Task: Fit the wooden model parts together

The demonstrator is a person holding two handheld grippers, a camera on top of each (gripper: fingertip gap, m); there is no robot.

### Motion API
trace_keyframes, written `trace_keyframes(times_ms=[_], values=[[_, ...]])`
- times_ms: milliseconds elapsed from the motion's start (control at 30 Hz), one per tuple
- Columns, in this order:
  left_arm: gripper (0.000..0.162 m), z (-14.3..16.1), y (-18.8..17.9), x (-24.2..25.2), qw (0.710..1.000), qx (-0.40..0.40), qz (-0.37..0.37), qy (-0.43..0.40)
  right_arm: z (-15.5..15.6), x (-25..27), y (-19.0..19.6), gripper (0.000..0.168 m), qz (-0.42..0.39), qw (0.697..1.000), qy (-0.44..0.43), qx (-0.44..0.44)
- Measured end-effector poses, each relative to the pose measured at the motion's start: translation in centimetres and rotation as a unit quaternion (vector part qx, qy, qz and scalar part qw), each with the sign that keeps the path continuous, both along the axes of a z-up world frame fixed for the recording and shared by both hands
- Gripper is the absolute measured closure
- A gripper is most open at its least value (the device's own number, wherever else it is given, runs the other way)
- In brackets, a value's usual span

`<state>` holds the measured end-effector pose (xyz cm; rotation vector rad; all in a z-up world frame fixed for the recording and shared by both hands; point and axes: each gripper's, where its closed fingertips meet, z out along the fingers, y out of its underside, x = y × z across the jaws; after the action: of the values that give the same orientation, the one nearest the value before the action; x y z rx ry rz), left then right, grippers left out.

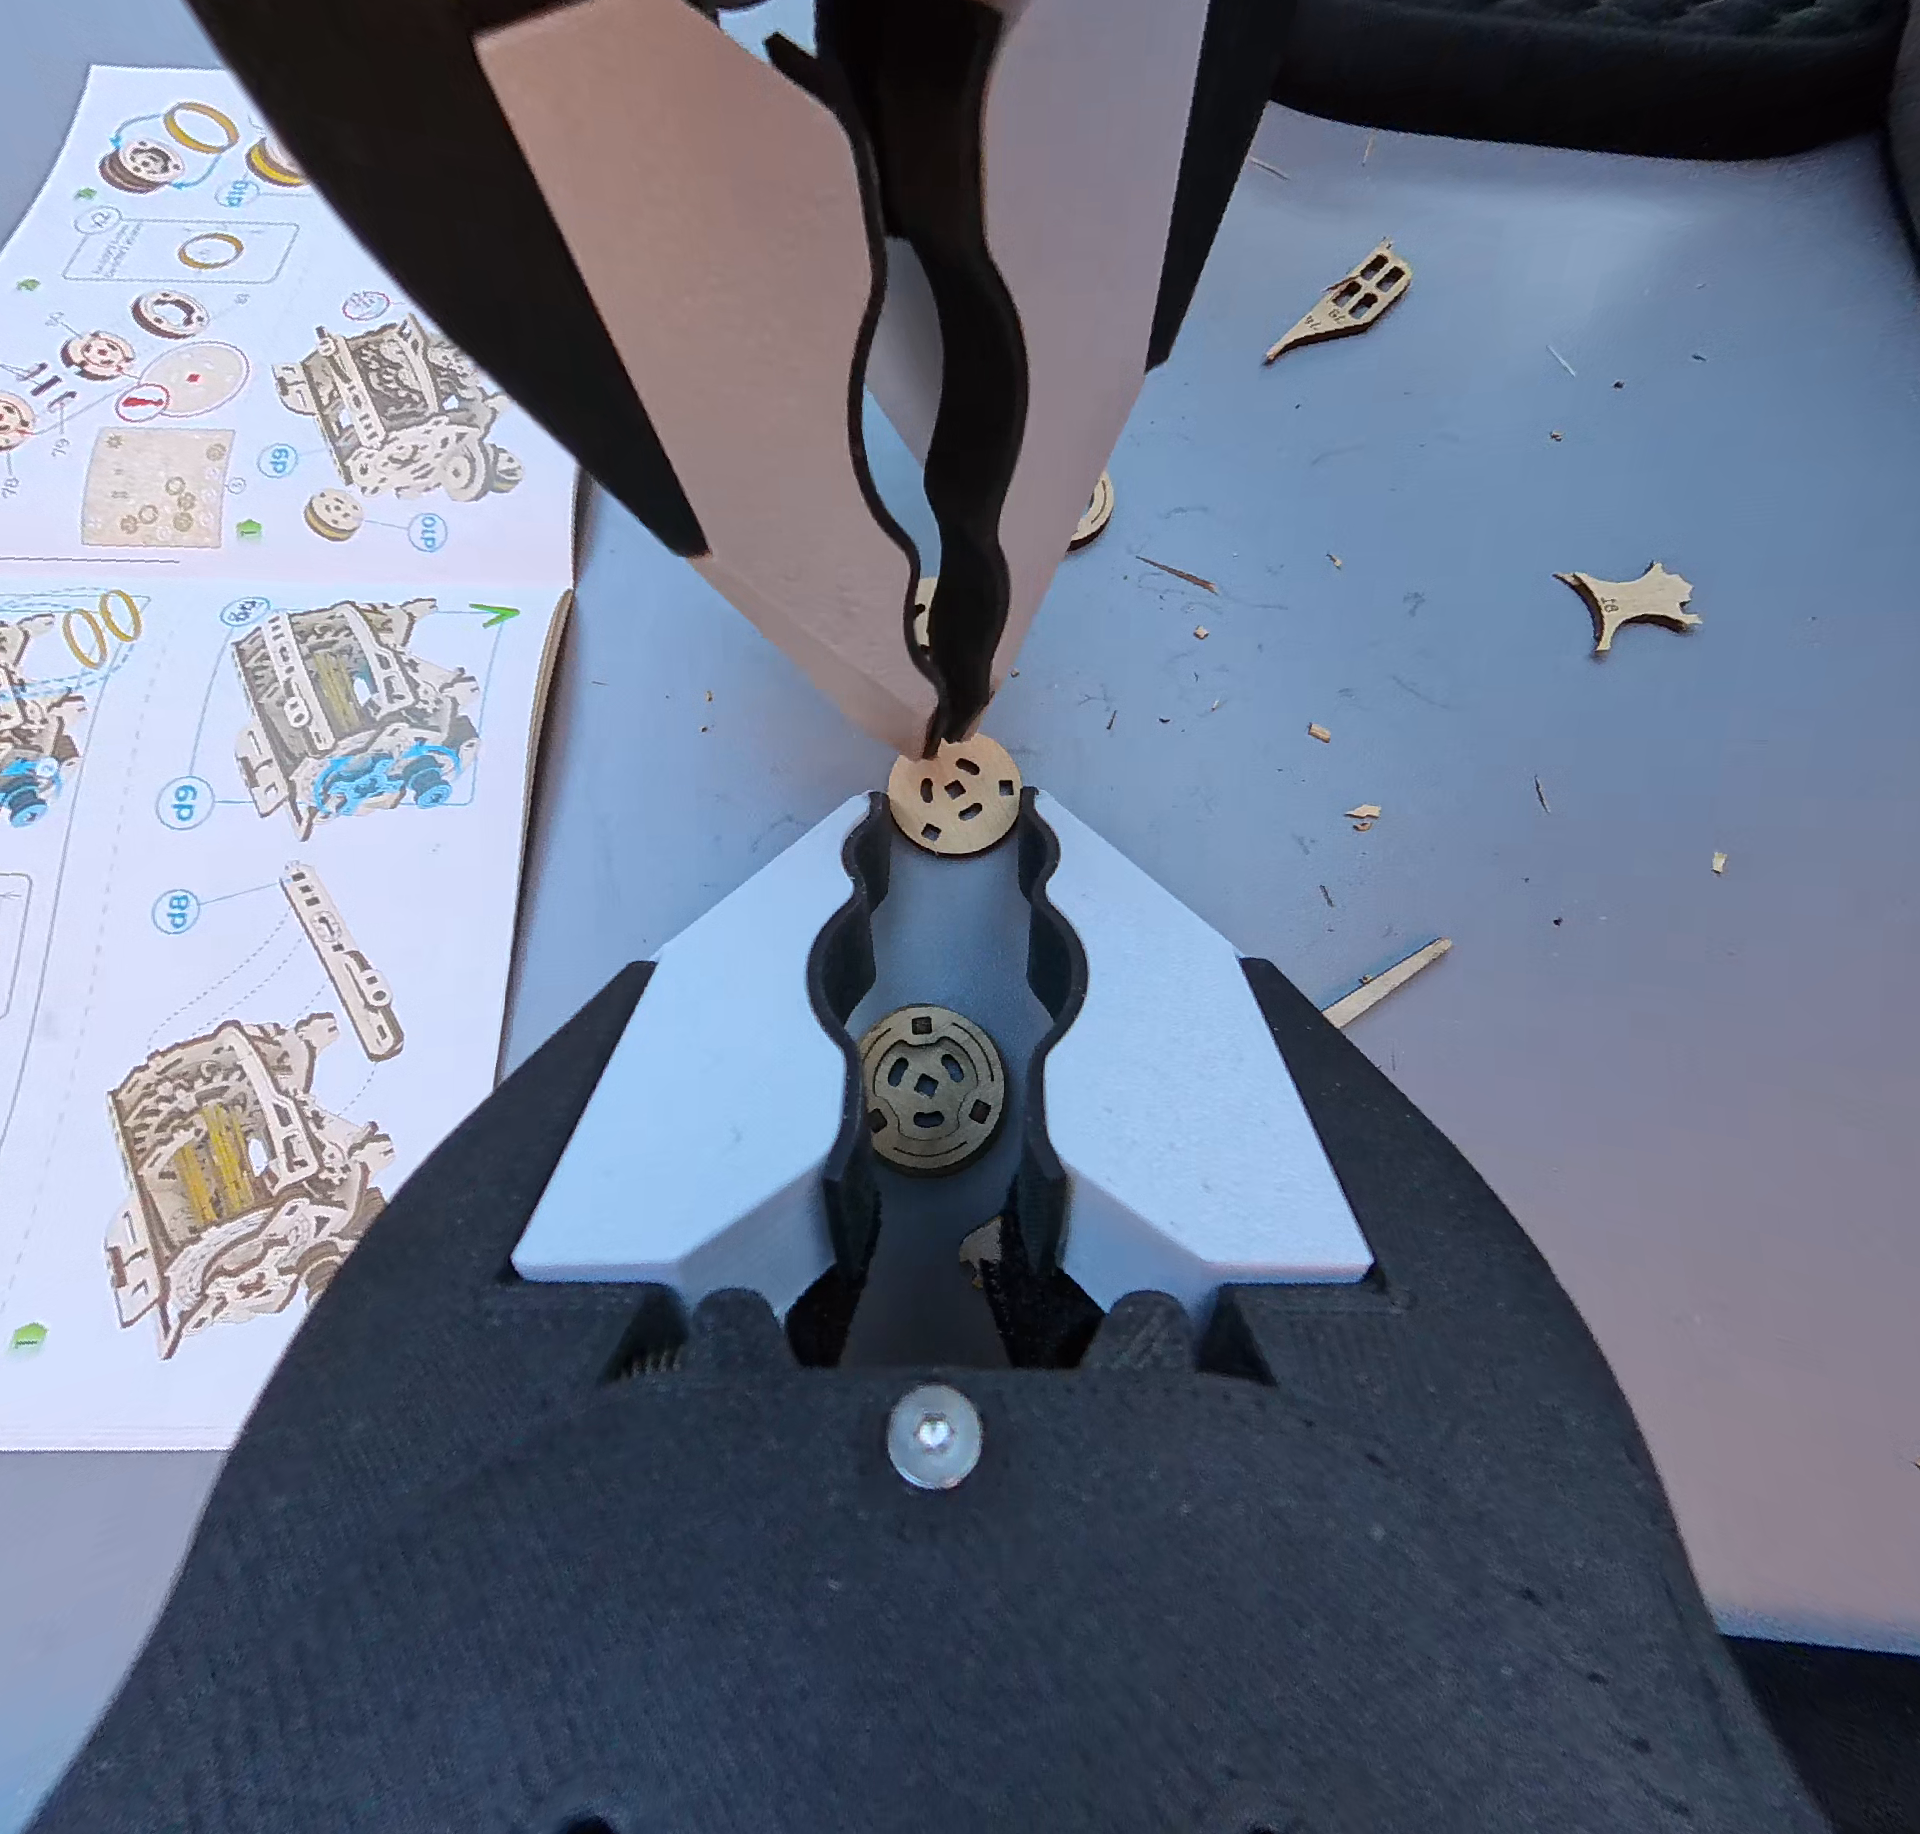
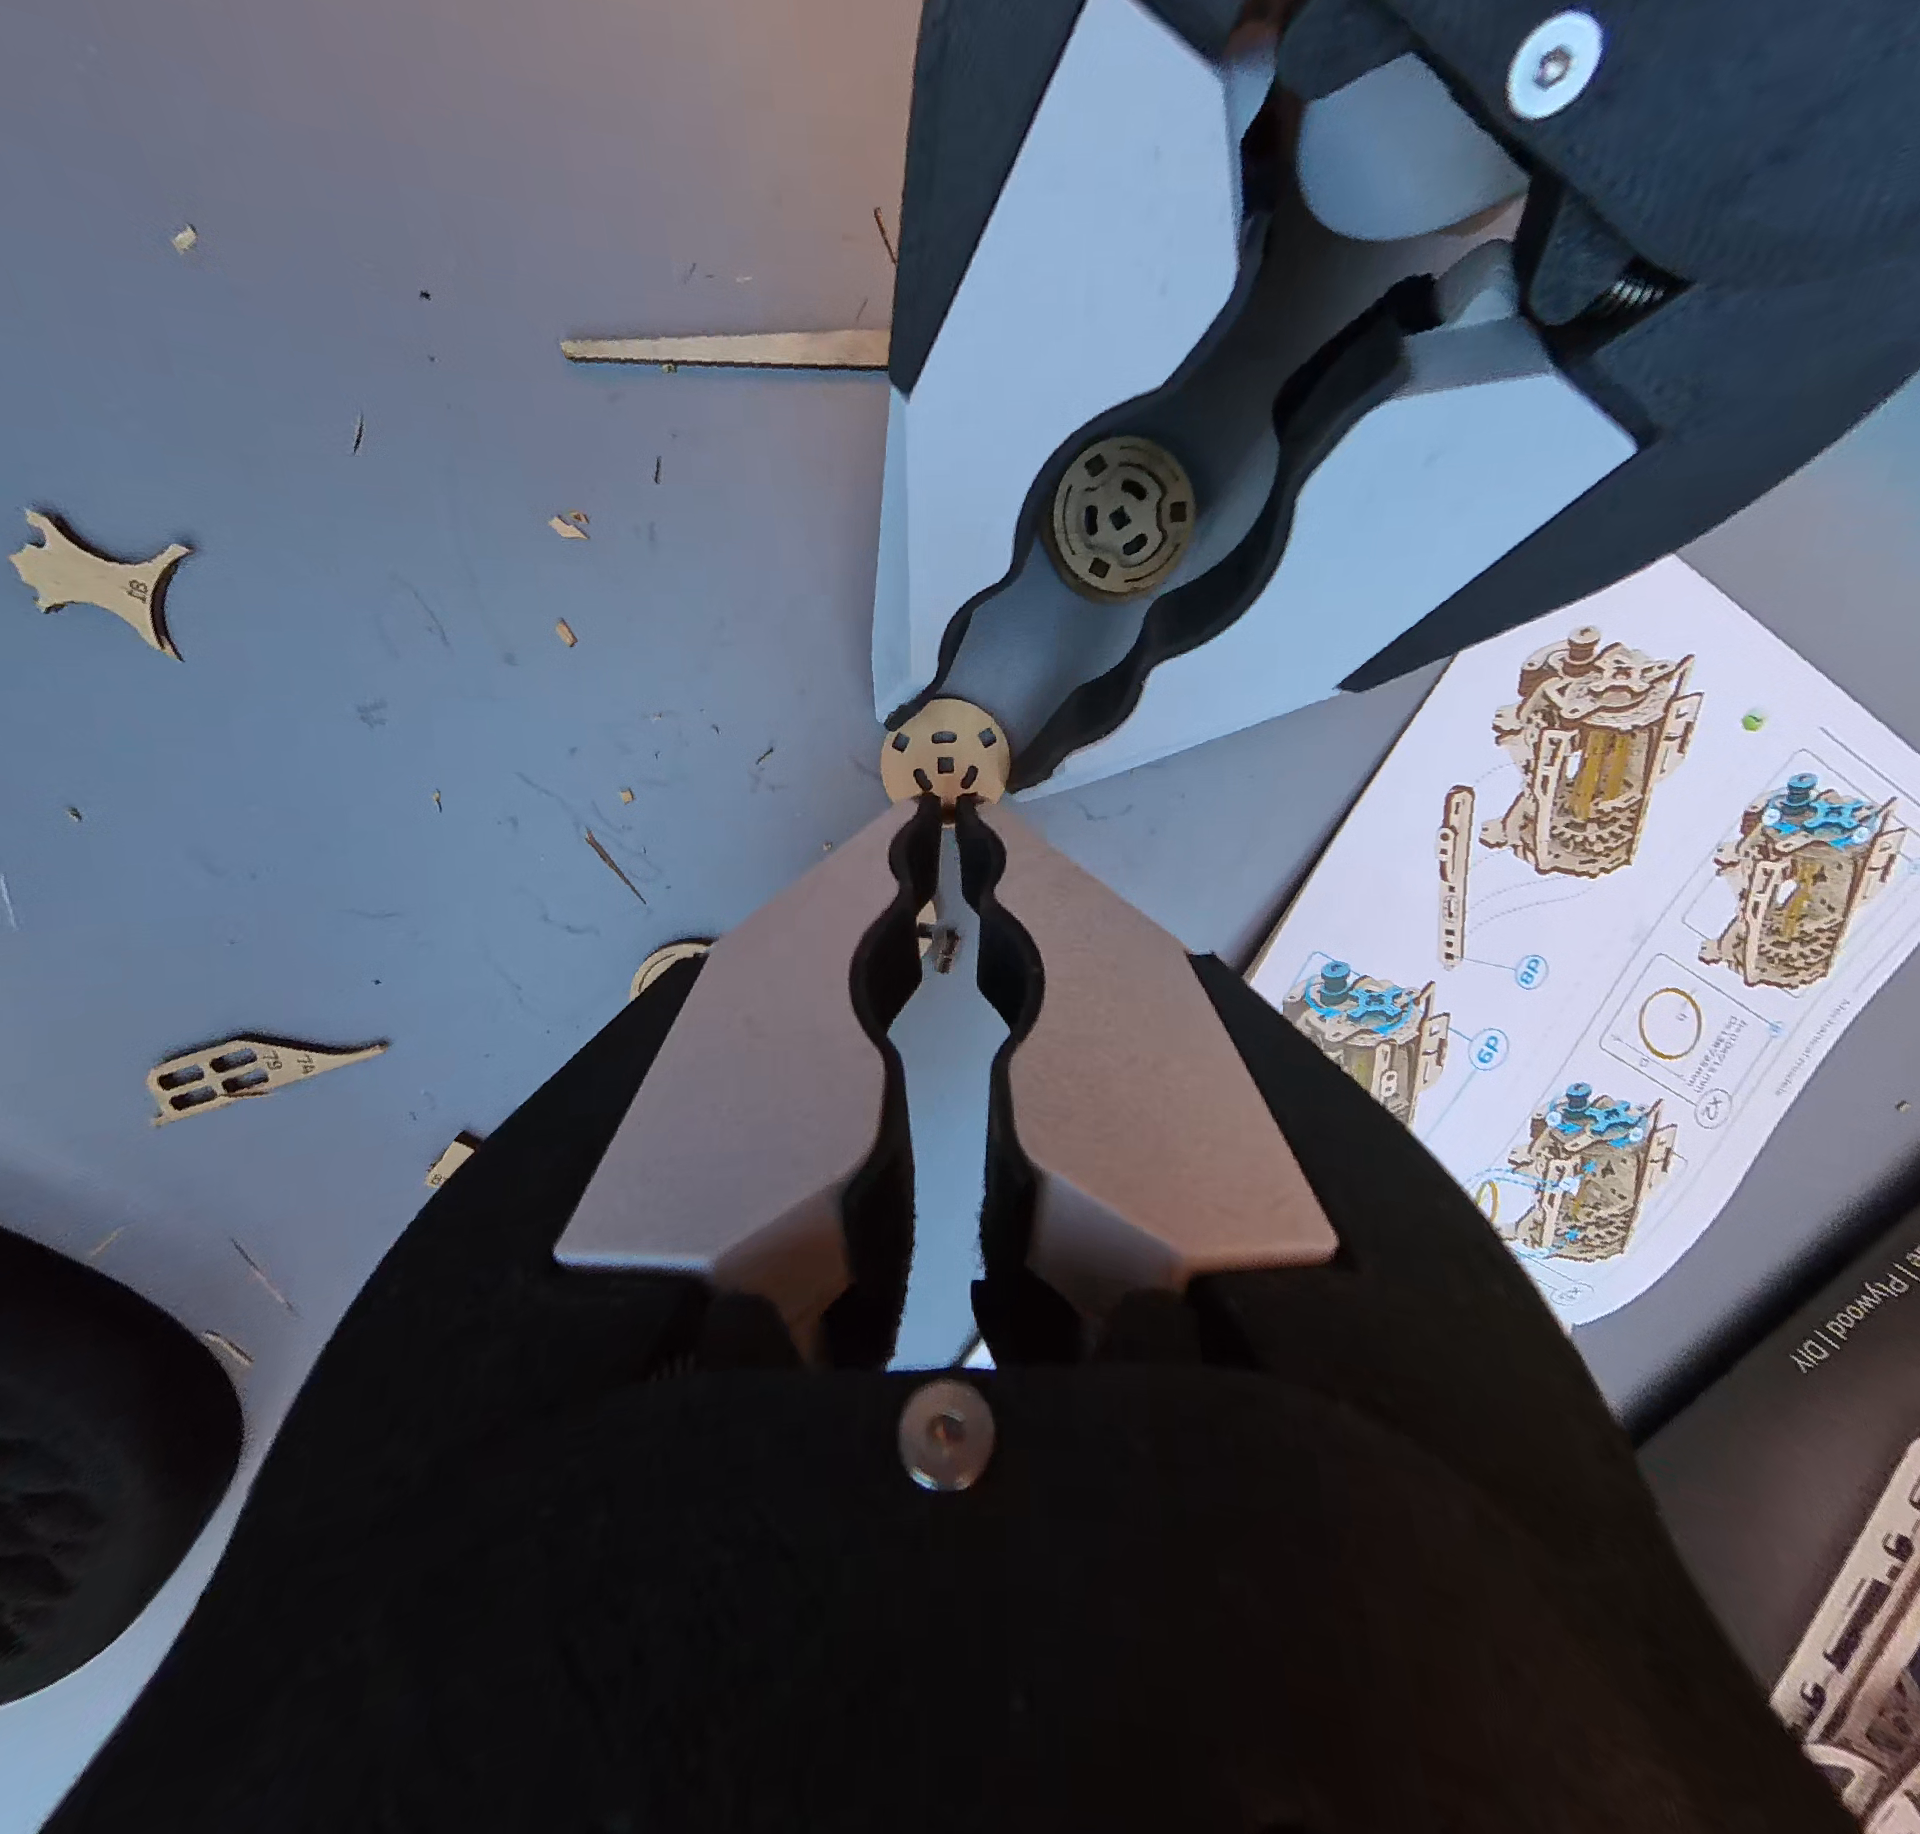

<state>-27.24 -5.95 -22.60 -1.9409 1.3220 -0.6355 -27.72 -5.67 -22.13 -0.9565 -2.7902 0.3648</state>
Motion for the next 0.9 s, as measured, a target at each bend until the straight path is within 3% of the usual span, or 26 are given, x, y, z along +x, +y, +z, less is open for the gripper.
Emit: trace_keyframes(times_ms=[267, 667, 900], values=[[0.139, 0.00, 0.00, 0.00, 1.000, 0.000, 0.000, 0.000, -0.18, 0.27, 0.22, 0.159, -0.011, 1.000, -0.017, 0.004], [0.139, 0.00, 0.01, 0.01, 1.000, -0.001, 0.000, 0.000, -0.45, 0.14, 0.16, 0.167, -0.007, 1.000, -0.009, 0.008], [0.139, -0.01, 0.01, 0.00, 1.000, -0.002, 0.001, -0.001, -0.45, 0.20, 0.12, 0.167, -0.015, 0.999, 0.027, -0.040]])
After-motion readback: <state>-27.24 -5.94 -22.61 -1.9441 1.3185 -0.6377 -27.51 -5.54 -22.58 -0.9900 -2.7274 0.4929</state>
